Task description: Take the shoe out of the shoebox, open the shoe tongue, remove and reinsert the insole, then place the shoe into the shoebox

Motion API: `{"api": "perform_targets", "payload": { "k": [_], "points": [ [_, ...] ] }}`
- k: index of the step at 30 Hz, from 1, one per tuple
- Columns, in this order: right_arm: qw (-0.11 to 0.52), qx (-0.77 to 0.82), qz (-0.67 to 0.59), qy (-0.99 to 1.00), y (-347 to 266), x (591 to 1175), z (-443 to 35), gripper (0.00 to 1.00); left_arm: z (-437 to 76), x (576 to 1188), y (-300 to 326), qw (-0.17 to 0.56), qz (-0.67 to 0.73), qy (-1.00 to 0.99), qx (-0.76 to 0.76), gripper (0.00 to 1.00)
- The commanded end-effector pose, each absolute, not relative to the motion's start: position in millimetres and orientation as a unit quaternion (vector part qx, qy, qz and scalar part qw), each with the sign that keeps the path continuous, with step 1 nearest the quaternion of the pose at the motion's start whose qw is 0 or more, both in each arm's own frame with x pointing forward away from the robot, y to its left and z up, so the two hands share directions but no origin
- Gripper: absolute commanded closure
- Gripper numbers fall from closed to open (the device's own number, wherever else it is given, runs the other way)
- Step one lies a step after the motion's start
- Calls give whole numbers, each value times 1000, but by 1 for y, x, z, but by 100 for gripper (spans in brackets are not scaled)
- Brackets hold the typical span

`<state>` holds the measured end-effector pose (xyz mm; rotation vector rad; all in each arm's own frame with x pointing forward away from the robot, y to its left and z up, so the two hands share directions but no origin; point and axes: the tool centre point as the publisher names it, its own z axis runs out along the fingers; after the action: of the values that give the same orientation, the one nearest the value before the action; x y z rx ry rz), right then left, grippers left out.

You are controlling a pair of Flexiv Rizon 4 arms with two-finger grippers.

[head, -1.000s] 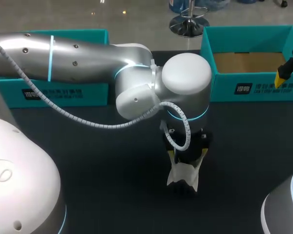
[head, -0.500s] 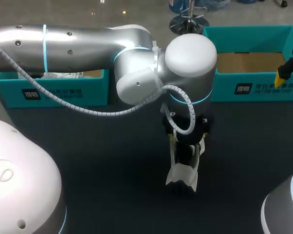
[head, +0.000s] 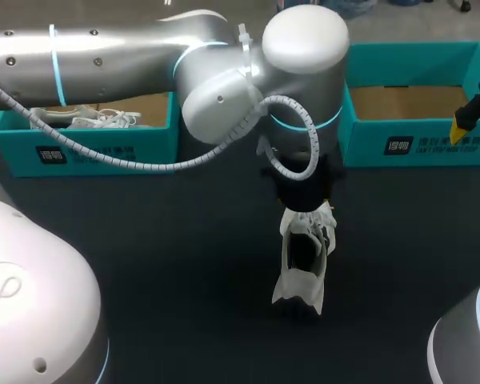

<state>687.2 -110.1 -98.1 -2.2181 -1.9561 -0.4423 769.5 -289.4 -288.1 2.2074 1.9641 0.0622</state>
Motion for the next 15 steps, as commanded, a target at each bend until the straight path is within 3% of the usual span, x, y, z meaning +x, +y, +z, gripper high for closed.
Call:
{"api": "perform_targets", "payload": {
  "k": [1,9,15],
  "points": [
    [77,-740,-144,-653,-109,691,-97,0,-308,762,-288,95,17,661,744,100],
    [77,-740,-144,-653,-109,691,-97,0,-331,733,-272,76,19,667,741,100],
    [77,-740,-144,-653,-109,691,-97,0,-308,723,-255,76,14,733,676,100]
  ]
}}
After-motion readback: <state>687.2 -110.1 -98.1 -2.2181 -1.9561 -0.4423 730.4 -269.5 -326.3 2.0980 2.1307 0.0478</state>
